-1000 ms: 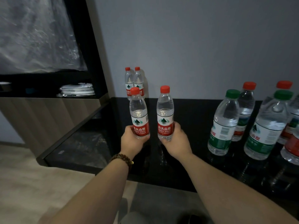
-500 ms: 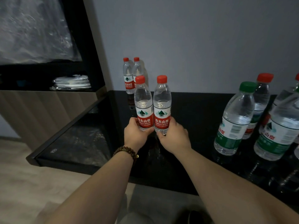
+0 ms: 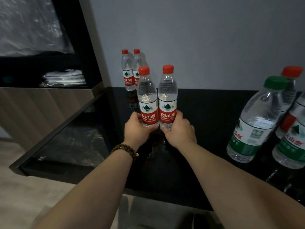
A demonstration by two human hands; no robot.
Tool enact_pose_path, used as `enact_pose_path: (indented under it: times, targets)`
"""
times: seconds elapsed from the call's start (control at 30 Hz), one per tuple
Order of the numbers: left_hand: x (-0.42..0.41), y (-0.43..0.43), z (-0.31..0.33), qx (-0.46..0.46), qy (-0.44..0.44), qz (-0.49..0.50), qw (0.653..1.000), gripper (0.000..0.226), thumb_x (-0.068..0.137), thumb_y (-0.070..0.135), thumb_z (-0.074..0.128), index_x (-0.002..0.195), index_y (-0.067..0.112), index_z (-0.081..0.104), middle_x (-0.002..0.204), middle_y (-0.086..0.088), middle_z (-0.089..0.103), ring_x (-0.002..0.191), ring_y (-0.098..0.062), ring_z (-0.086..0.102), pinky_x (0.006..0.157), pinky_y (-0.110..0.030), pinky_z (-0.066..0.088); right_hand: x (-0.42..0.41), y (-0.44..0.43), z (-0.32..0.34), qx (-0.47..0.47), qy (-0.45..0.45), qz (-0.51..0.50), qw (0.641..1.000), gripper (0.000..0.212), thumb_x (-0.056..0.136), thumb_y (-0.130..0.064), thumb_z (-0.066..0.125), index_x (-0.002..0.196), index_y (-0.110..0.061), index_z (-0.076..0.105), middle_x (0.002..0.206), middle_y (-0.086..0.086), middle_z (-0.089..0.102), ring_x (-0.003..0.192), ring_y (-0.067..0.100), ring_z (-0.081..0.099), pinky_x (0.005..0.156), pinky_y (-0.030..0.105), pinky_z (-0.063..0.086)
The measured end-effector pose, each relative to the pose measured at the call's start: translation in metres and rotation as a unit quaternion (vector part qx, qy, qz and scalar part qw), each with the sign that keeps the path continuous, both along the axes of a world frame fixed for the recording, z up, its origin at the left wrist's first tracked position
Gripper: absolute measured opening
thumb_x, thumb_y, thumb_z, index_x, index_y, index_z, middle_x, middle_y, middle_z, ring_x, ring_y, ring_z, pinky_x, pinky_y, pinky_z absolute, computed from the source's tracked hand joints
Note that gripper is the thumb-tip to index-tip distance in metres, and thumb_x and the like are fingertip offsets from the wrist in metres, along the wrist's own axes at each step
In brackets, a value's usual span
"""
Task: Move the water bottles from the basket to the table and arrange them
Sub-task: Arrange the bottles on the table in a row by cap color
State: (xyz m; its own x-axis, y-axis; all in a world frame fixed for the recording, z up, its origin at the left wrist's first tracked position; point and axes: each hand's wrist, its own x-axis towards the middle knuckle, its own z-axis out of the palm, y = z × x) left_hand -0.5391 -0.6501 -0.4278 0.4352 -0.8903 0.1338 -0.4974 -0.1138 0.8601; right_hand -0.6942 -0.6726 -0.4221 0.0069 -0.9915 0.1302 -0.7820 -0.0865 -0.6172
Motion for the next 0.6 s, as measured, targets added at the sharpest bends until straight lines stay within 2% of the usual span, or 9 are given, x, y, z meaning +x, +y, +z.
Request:
enact_pose_path:
  times: [0.17, 0.33, 0.5, 0.6]
  targets:
    - [0.001, -0.025, -0.002, -0.010, -0.017, 0.024, 1.000, 0.063, 0.067, 0.032, 0.096, 0.116, 0.023, 0.058, 0.113, 0.009, 0.068, 0.101, -0.009, 0.067, 0.087, -0.032, 0.058, 0.007, -0.017, 0.000, 0.011, 0.000, -0.021, 1.000, 0.080, 0.083, -0.047, 0.079, 0.147, -0.027, 0.035, 0.138, 0.006, 0.056, 0.127, 0.029, 0.056, 0.102, 0.048, 0.047]
    - [0.001, -0.055, -0.005, -0.008, -0.012, 0.038, 0.999, 0.057, 0.070, 0.035, 0.094, 0.107, 0.033, 0.050, 0.110, 0.014, 0.064, 0.103, -0.009, 0.065, 0.086, -0.032, 0.055, 0.013, -0.039, 0.006, 0.002, 0.021, -0.012, 1.000, 0.073, 0.090, -0.045, 0.074, 0.149, -0.021, 0.037, 0.139, 0.007, 0.055, 0.129, 0.027, 0.053, 0.107, 0.045, 0.043]
    - [0.008, -0.088, -0.010, -0.008, -0.041, 0.049, 0.998, 0.056, 0.069, 0.041, 0.093, 0.104, 0.036, 0.049, 0.116, 0.011, 0.067, 0.108, -0.013, 0.067, 0.097, -0.048, 0.056, 0.022, -0.063, 0.005, -0.008, 0.035, -0.012, 0.999, 0.070, 0.090, -0.045, 0.073, 0.146, -0.020, 0.039, 0.137, 0.005, 0.056, 0.131, 0.025, 0.051, 0.107, 0.045, 0.042]
    - [0.011, -0.102, -0.009, -0.004, -0.039, 0.053, 0.998, 0.056, 0.069, 0.045, 0.092, 0.103, 0.039, 0.048, 0.114, 0.013, 0.067, 0.108, -0.013, 0.066, 0.099, -0.050, 0.054, 0.026, -0.075, 0.006, -0.003, 0.043, -0.017, 0.999, 0.071, 0.091, -0.045, 0.072, 0.147, -0.020, 0.039, 0.137, 0.006, 0.056, 0.130, 0.026, 0.051, 0.107, 0.045, 0.042]
